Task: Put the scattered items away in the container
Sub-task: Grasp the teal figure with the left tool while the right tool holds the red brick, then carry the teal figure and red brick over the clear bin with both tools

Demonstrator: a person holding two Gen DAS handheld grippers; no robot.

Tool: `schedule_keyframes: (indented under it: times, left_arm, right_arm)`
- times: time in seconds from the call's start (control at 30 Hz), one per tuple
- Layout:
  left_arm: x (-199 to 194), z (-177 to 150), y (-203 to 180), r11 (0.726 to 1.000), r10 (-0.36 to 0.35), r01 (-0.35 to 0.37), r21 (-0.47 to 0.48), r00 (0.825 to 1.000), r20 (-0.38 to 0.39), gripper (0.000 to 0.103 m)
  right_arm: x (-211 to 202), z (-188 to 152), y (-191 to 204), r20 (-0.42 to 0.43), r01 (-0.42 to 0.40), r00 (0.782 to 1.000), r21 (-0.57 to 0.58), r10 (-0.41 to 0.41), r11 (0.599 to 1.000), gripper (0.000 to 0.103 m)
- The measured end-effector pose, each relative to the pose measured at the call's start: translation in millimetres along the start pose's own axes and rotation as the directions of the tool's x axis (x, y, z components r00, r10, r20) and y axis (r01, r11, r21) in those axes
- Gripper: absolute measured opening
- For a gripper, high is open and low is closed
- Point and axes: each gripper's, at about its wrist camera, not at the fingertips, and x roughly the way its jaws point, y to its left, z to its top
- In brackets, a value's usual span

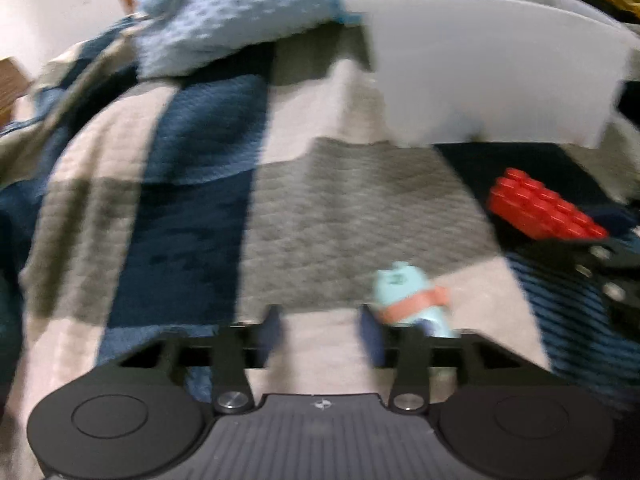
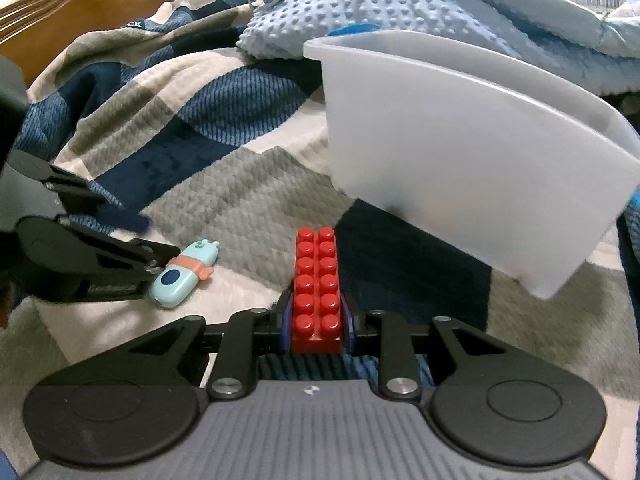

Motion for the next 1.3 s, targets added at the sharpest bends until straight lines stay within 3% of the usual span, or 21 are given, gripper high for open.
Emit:
schedule_keyframes:
  times: [0.1,0.13,0.2,0.3,0.57,0.6,0.67,0.7,0.73,0.87,1.3]
  left_arm:
    - [-6.0,-2.9,7.9,0.993,-0.038,0.038,-0.109,0.999,0.002,0.068]
    - [-10.7,-3.9,9.4,0.990,-0.044,0.046,-0.136,0.999,0.015,0.074]
    - [-24.8,-8.2,9.5,0.983,-0.051,0.061,-0.172,0.997,0.064,0.075]
    - [-35.7,-10.2,-3.1,0.984,-0.075,0.092,-0.153,0.991,0.109,0.076]
    - [-7.1,-8.7,-26.0,0.990,-0.124,0.125,-0.071,0.992,0.020,0.074]
    - [-5.8,-9.5,-25.2,0.987,-0.139,0.141,-0.077,0.990,0.024,0.069]
    - [-6.4,-9.4,-23.0,0.983,-0.162,0.164,-0.080,0.986,0.034,0.049]
    - [-7.4,-8.1,-23.3,0.983,-0.164,0.167,-0.071,0.986,0.037,0.031]
    - [-8.7,-6.4,-24.5,0.985,-0.161,0.164,-0.057,0.986,0.040,0.023]
    - [-19.9,-0.4,-25.9,0.984,-0.179,0.180,-0.018,0.982,0.062,0.017]
    - [-76.8,28.5,-41.2,0.975,-0.219,0.209,0.075,0.959,0.180,0.016]
  right_arm:
    - [-2.1,-2.4,1.7,0.001,-0.005,1.000,0.006,0.005,1.000,0.027]
    - [-2.7,-3.0,2.4,0.003,-0.006,1.000,0.007,0.006,1.000,0.027]
    - [-3.2,-4.5,3.2,0.006,-0.010,1.000,0.009,0.010,1.000,0.027]
    - [-2.7,-7.0,3.5,0.007,-0.013,1.000,0.011,0.013,1.000,0.027]
    - [-3.9,-9.3,-1.9,0.009,-0.006,1.000,0.022,0.006,1.000,0.027]
    - [-3.6,-9.4,-2.8,0.009,-0.005,1.000,0.023,0.005,1.000,0.027]
    - [-3.6,-9.4,-4.0,0.011,-0.004,1.000,0.025,0.004,1.000,0.027]
    - [-4.1,-9.5,-4.2,0.013,-0.003,1.000,0.027,0.002,1.000,0.027]
    - [-4.7,-9.7,-4.4,0.015,-0.002,1.000,0.029,0.001,1.000,0.027]
    - [-8.8,-9.9,-4.1,0.023,0.005,1.000,0.032,-0.006,0.999,0.027]
    - [-42.0,4.3,-13.8,0.029,0.118,0.992,0.073,-0.120,0.990,0.027]
